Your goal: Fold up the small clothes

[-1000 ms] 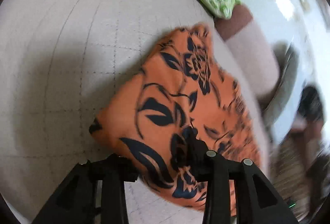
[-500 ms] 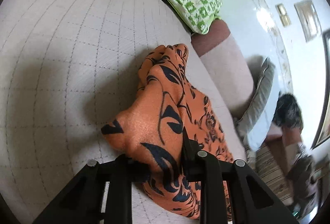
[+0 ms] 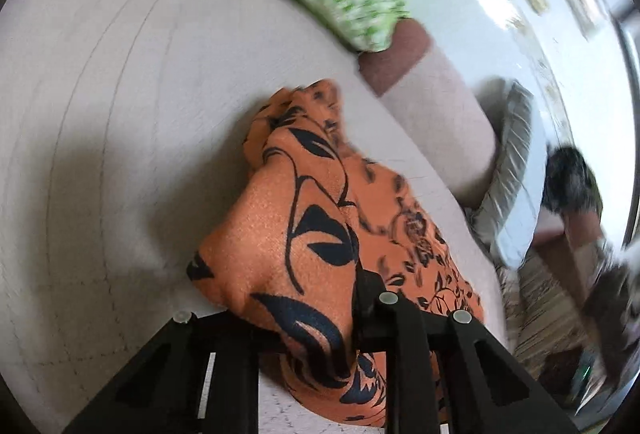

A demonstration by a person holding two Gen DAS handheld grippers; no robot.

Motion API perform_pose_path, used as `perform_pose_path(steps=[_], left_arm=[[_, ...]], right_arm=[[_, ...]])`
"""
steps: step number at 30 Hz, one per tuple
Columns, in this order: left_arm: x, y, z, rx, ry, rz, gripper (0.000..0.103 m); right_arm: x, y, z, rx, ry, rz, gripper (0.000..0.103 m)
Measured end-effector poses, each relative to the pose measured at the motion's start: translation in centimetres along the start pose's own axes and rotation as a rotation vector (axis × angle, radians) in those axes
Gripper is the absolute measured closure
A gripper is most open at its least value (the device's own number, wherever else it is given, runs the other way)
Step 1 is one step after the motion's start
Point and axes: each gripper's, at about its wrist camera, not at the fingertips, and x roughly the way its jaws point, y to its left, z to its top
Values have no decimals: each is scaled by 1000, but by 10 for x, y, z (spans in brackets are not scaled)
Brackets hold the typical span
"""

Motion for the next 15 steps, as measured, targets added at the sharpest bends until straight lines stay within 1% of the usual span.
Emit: perform_pose_path(steps=[2, 5, 9, 12, 14, 15], left_arm=[[-10, -27, -4, 125, -42, 10, 82], [-15, -59, -12, 237, -53, 17, 82], [-12, -113, -23, 350, -35, -12, 83], [-7, -155, -36, 430, -23, -43, 83], [1, -191, -52, 494, 5, -76, 83], [5, -202, -58, 514, 18, -85, 83]], right_arm=[[-18, -20, 8, 58, -51, 8, 52], [-42, -48, 13, 139, -99, 34, 52], [-69, -86, 19, 234, -118, 71, 51], [-95, -119, 21, 290, -175, 82, 51], [-111, -139, 21, 323, -212, 98, 51], [-118, -149, 20, 337, -224, 107, 51]])
